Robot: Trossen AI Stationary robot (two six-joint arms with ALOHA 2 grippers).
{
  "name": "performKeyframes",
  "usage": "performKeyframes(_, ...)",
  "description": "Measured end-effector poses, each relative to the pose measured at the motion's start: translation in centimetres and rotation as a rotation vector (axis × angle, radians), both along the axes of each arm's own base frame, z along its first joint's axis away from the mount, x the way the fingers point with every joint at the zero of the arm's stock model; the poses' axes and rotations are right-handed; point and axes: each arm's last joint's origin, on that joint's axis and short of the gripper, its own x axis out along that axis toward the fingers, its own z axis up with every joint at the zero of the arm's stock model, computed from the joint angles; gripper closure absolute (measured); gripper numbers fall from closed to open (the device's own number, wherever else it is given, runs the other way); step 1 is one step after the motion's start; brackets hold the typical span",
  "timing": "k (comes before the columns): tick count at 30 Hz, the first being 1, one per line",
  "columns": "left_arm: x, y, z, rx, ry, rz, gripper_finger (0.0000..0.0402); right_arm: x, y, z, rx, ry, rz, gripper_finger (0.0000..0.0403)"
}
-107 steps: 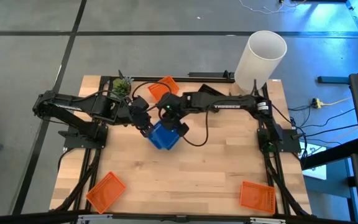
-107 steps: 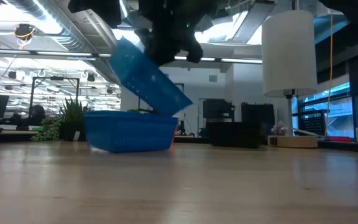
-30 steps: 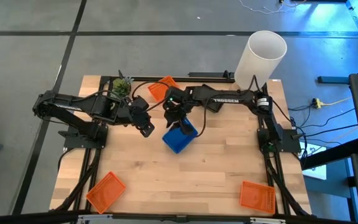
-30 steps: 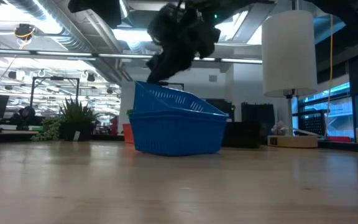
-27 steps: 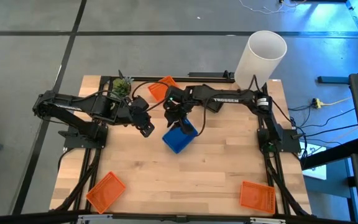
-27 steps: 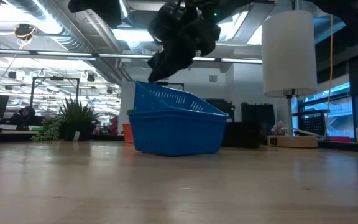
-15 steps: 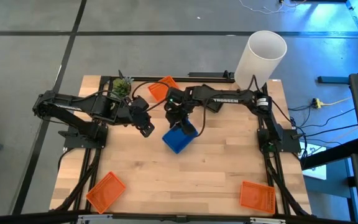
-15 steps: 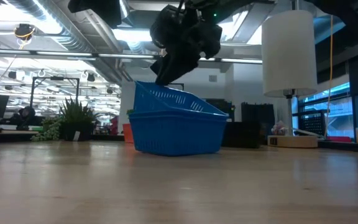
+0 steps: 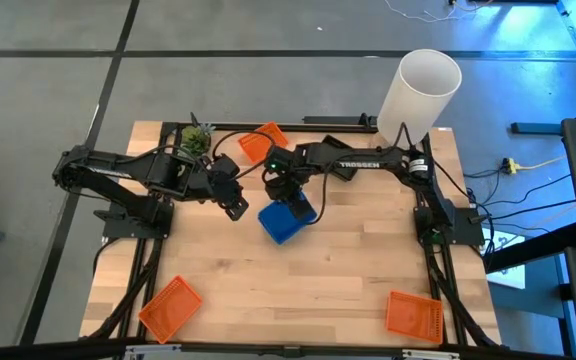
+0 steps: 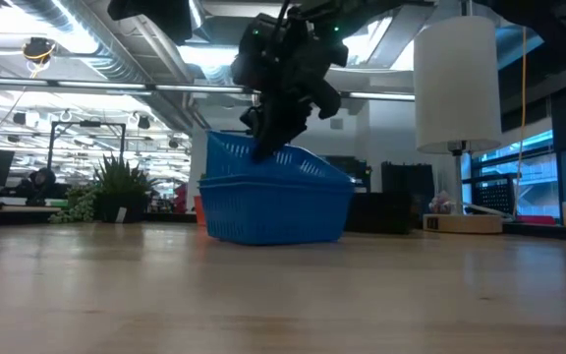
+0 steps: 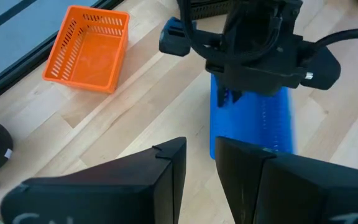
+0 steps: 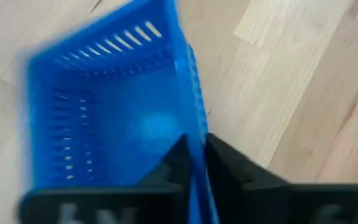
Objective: Stack baskets by color
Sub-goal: Stack the right blue bin on the left blue bin
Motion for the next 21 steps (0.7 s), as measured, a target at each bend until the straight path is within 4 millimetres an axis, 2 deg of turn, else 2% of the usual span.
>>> performKeyframes(2,0.0,0.0,0.0,0.0,0.001,0.0,0.0324,-0.1,0.0,0.2,0.001,0.003,0.0,0.0392)
performKeyframes(7,0.0,0.0,0.0,0.0,0.0,0.0,0.0324,-0.4,0.1,1.6,0.007,0.039,0.002,0.0399)
performKeyframes(12,0.0,0.0,0.0,0.0,0.0,0.0,0.0324,-0.4,0.1,1.8,0.044,0.027,0.02,0.04)
performKeyframes(21,0.0,0.0,0.0,0.0,-0.001,0.0,0.0324,0.3,0.1,0.0,0.066,0.041,0.033,0.0401)
